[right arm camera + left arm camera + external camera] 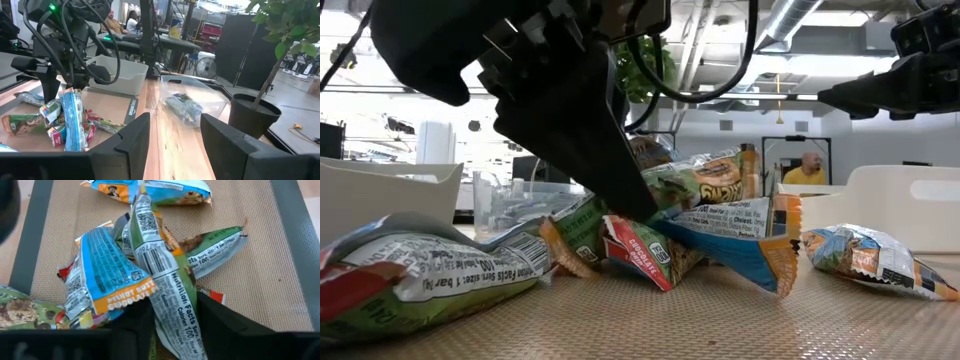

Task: Pick and place Granola Bars by type
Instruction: Put the yellow granola bar into the gray bin

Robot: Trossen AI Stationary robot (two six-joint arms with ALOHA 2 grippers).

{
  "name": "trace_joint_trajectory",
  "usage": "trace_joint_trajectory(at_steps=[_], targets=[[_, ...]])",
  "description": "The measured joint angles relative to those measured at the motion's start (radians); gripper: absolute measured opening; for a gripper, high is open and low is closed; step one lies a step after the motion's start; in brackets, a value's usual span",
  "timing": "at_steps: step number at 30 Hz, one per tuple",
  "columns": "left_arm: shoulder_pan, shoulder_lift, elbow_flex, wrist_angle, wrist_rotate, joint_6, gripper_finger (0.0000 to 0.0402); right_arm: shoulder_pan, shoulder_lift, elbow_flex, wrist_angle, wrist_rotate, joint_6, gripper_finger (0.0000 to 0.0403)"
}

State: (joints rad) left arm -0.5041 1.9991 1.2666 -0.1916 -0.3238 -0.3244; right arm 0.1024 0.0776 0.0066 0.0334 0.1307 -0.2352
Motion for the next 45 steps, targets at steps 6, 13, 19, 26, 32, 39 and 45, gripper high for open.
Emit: trace_joint_trajectory(at_steps=[6,13,19,26,32,39,45], targets=[[0.000,0.000,0.000,-0.001,-0.001,0.002,0.0052,0.000,0.000,0.000,0.000,0.000,0.000,0.0171],[-0.001,-0.070,0.000,-0.107,-0.004,-0.042,0.0037,0.000,0.000,0.000,0.000,0.000,0.000,0.0171],[-0.001,-0.195,0.000,-0.349,-0.049,-0.201,0.0039,0.000,0.000,0.000,0.000,0.000,0.000,0.0171],[-0.001,-0.323,0.000,-0.737,-0.019,-0.549,0.0040,0.000,0.000,0.000,0.000,0.000,0.000,0.0171],[-0.023,-0.370,0.000,-1.027,0.187,-0.853,0.0040,0.000,0.000,0.000,0.001,0.000,0.000,0.0171],[-0.053,-0.373,-0.003,-1.139,0.300,-1.027,0.0041,0.000,0.000,0.000,0.001,0.000,0.000,0.0171],[-0.051,-0.373,-0.028,-1.137,0.296,-1.067,0.0041,0.000,0.000,0.000,0.001,0.000,0.000,0.0171]])
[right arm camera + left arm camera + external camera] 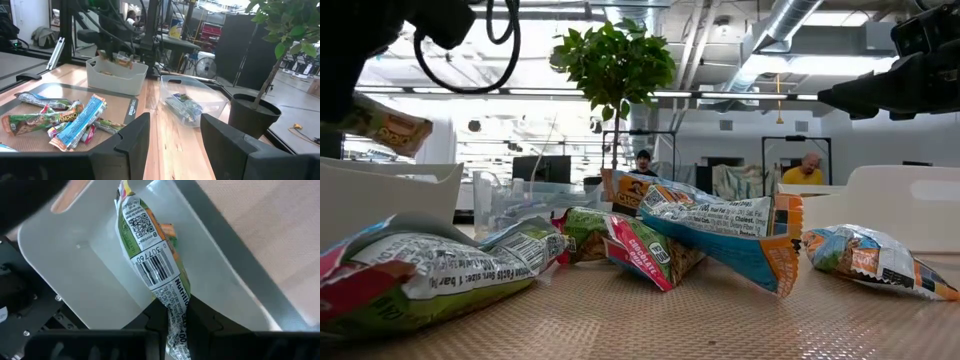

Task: Pick and place Granola Bars by type
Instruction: Put the yellow granola bar into the gray bin

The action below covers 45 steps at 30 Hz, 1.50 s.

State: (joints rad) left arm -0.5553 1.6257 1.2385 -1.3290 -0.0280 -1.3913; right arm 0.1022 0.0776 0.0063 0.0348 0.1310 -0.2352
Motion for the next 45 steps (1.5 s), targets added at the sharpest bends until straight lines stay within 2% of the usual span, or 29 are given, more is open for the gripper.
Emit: trace_joint_trajectory(at_steps=[5,10,18,22,25,31,36,41,45], targets=[[0.001,0.000,-0.020,0.001,0.006,0.008,0.0041,0.000,0.000,0.000,0.000,0.000,0.000,0.0171],[0.002,-0.008,-0.044,0.003,0.065,0.028,0.0049,0.000,0.000,0.000,0.000,0.000,0.000,0.0171],[0.002,-0.017,-0.053,0.003,0.133,0.035,0.0110,0.000,0.000,0.000,0.000,0.000,0.000,0.0171],[0.002,-0.017,-0.053,0.025,0.099,0.052,0.0143,0.000,0.000,0.000,-0.001,0.000,0.000,0.0171],[0.002,-0.023,-0.053,0.103,0.061,0.111,0.0156,0.000,0.000,0.000,-0.001,0.000,0.000,0.0171],[0.002,-0.030,-0.053,0.406,-0.034,0.325,0.0158,0.000,0.000,0.000,-0.001,0.000,0.000,0.0171],[0.001,-0.021,-0.053,0.683,-0.164,0.616,0.0152,0.000,0.000,0.000,-0.001,0.000,0.000,0.0171],[0.014,0.021,-0.052,0.835,-0.273,0.905,0.0149,0.000,0.000,0.000,-0.001,0.000,0.000,0.0171],[0.041,0.081,-0.052,0.940,-0.272,1.095,0.0149,0.000,0.000,0.000,-0.001,0.000,0.000,0.0171]])
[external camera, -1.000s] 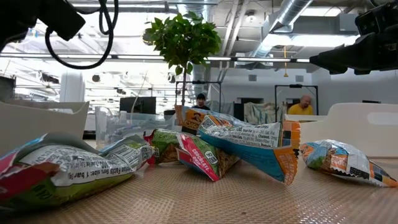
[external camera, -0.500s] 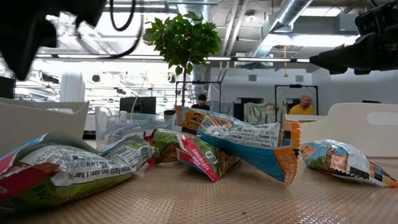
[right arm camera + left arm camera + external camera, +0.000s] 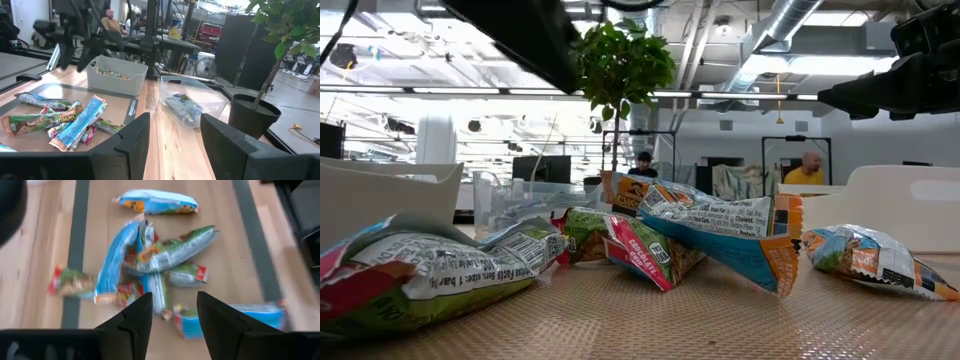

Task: Pick and place Granola Bars by type
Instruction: Put the yellow granola bar into the gray bin

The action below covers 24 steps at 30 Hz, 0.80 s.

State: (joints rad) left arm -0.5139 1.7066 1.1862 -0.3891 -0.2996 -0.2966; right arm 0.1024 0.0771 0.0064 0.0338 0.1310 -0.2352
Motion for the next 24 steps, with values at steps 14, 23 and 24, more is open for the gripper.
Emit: trace_joint_trajectory(at_steps=[14,23,24], targets=[[0.109,0.145,0.057,0.075,-0.034,0.456,0.0148,0.000,0.001,0.000,0.000,0.000,0.000,0.0171],[0.131,0.227,0.115,0.062,-0.032,0.595,0.0148,0.000,0.008,0.000,0.000,0.001,0.000,0.0171],[0.132,0.227,0.115,0.058,-0.037,0.604,0.0148,0.000,0.008,0.000,0.000,0.000,0.000,0.0171]])
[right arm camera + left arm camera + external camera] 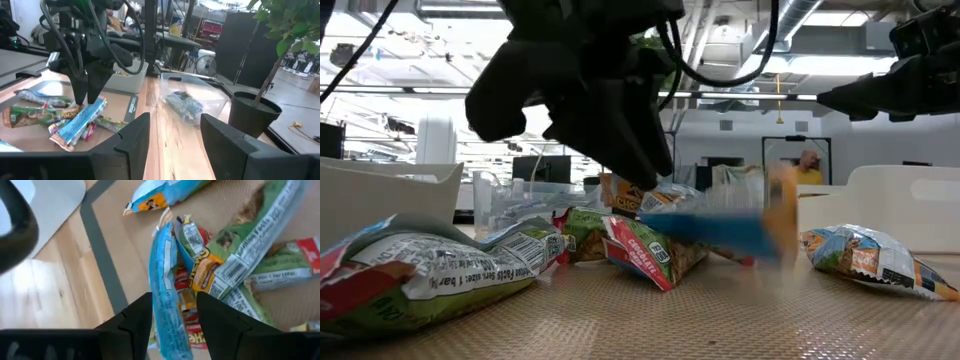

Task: Pick and place Granola Bars by type
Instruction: Put the yellow granola bar into the gray bin

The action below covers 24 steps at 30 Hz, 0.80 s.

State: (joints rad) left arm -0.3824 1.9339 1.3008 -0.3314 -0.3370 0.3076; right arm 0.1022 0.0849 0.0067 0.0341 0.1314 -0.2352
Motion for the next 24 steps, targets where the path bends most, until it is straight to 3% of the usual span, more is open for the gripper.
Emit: trace_joint_trajectory(at_steps=[8,20,24], targets=[[0.020,0.000,-0.005,-0.083,-0.018,-0.002,0.0148,0.000,0.000,0.000,-0.001,0.000,0.000,0.0171],[0.026,0.000,-0.043,-0.073,-0.082,-0.013,0.0147,0.000,0.000,0.000,-0.001,0.000,0.000,0.0171],[0.025,0.000,-0.043,-0.071,-0.089,-0.013,0.0126,0.000,0.000,0.000,-0.001,0.000,0.000,0.0171]])
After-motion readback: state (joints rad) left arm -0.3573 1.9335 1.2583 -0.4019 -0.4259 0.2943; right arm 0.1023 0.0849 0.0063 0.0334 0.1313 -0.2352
